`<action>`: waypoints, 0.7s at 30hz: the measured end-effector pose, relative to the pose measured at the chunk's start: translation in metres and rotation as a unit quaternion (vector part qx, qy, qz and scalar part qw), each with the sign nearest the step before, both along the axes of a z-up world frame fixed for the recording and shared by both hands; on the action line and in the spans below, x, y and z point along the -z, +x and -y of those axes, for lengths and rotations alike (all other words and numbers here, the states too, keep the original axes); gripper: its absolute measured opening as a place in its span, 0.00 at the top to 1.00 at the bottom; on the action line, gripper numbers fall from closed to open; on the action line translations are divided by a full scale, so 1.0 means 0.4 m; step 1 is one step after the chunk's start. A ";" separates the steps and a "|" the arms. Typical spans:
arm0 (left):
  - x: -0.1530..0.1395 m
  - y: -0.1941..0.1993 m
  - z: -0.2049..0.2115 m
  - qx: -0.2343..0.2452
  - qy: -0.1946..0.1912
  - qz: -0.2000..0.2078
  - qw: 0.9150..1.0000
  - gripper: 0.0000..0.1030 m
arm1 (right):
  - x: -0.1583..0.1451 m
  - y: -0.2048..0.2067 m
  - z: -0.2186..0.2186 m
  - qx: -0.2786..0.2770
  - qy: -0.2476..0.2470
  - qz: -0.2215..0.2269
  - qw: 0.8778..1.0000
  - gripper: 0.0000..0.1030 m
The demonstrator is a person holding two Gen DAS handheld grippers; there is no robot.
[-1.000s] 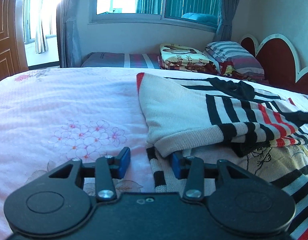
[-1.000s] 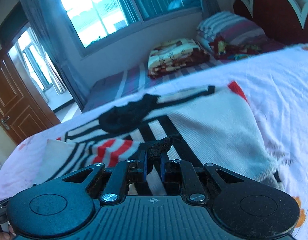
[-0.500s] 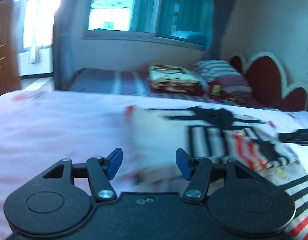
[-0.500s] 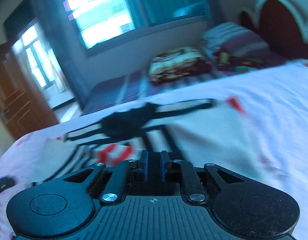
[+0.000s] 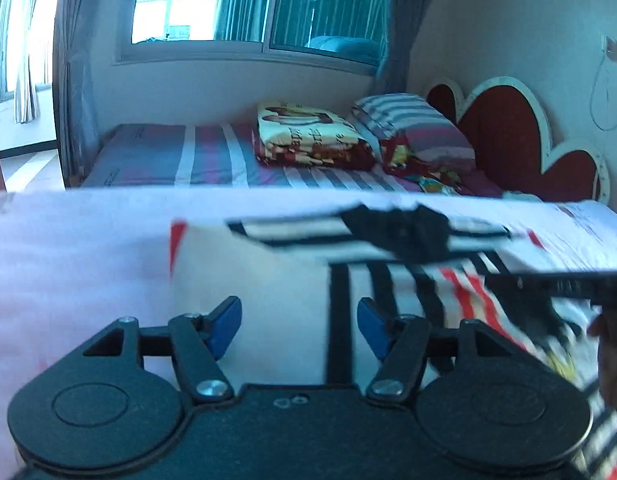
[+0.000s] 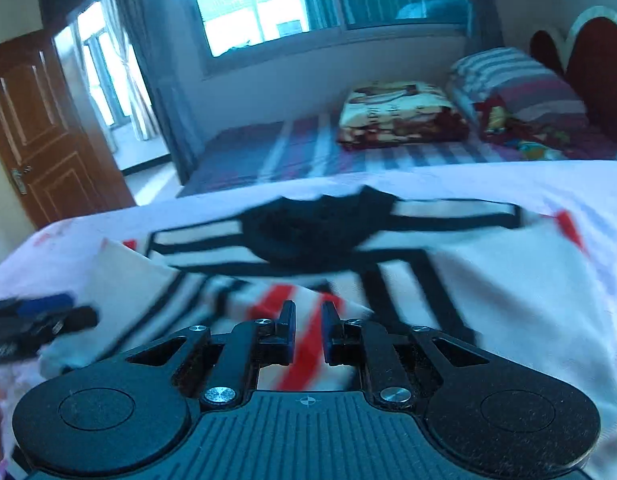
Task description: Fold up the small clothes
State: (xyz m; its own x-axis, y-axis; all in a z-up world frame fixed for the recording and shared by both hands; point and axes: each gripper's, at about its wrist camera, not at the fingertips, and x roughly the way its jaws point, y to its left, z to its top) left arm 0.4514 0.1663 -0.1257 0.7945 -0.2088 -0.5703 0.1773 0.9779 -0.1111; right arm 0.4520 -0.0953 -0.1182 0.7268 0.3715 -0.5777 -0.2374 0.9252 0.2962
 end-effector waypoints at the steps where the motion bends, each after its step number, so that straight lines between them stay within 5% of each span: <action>1: -0.002 0.028 -0.002 0.002 0.003 -0.001 1.000 0.40 | 0.000 0.014 -0.021 -0.008 -0.001 0.003 1.000 0.87; 8: 0.077 0.196 -0.061 -0.005 0.010 -0.068 0.998 0.40 | 0.053 0.096 -0.082 -0.003 -0.009 -0.014 1.000 0.88; 11: 0.091 0.199 -0.098 0.008 -0.009 -0.058 0.998 0.38 | 0.068 0.091 -0.065 -0.006 0.000 -0.001 1.000 0.88; 17: 0.077 0.169 -0.056 0.007 0.037 -0.038 0.999 0.40 | 0.058 0.085 -0.074 0.008 -0.003 -0.004 1.000 0.87; 19: 0.046 0.148 -0.021 0.026 0.066 0.003 0.997 0.39 | 0.037 0.076 -0.088 0.009 0.001 0.004 1.000 0.87; 21: 0.031 0.150 -0.004 0.042 0.053 0.006 0.998 0.36 | 0.029 0.078 -0.113 0.007 0.010 0.008 1.000 0.87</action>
